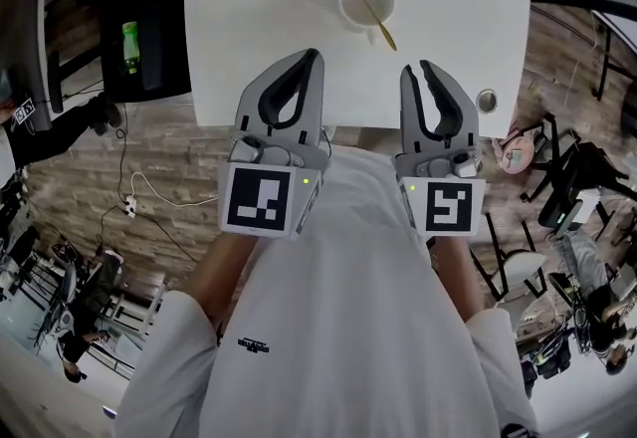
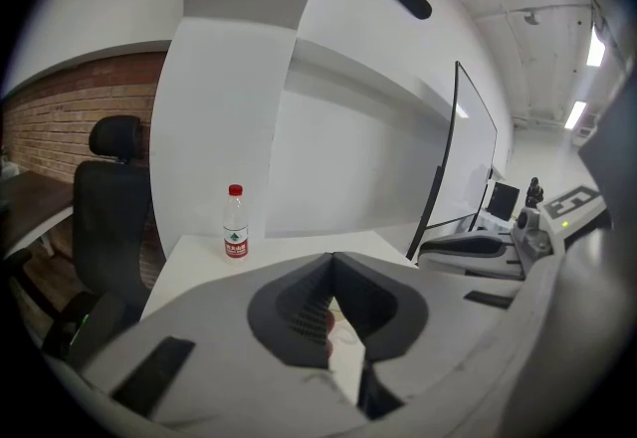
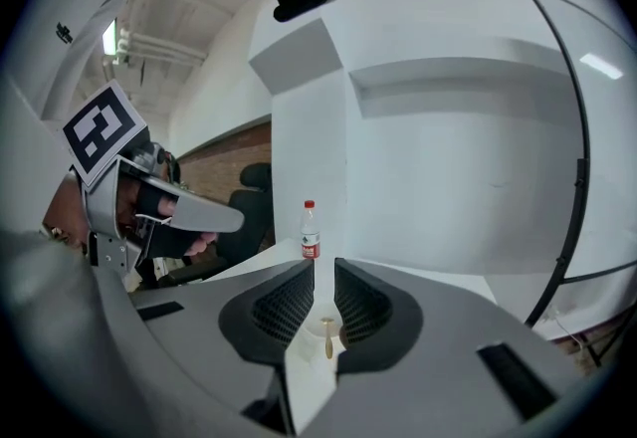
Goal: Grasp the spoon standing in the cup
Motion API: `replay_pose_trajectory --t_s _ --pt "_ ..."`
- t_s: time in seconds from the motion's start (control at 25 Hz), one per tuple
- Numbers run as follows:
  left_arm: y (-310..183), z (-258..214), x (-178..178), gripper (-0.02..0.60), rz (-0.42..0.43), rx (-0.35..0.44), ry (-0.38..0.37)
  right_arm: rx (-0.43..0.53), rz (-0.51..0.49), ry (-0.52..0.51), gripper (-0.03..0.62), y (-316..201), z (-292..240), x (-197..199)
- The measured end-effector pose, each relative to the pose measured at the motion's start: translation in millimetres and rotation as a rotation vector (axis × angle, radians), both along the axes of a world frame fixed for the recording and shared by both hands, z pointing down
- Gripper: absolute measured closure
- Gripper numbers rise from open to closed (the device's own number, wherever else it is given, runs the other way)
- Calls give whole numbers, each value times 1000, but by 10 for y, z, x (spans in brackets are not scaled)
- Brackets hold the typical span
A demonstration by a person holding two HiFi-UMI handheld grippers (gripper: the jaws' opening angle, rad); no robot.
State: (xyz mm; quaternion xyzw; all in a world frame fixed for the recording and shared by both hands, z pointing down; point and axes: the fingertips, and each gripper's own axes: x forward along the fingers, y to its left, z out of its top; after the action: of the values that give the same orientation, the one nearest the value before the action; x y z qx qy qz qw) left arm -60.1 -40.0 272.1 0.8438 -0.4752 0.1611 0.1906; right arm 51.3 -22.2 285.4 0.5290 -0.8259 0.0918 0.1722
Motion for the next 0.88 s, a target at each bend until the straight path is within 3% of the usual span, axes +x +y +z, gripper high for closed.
replay_pose_trajectory --t_s 0.44,0.88 --pt "80 409 3 586 35 -94 -56 -133 -28 61 511 -72 639 23" --pt "72 755 -63 586 2 -159 -44 -237 -47 132 510 -105 1283 -50"
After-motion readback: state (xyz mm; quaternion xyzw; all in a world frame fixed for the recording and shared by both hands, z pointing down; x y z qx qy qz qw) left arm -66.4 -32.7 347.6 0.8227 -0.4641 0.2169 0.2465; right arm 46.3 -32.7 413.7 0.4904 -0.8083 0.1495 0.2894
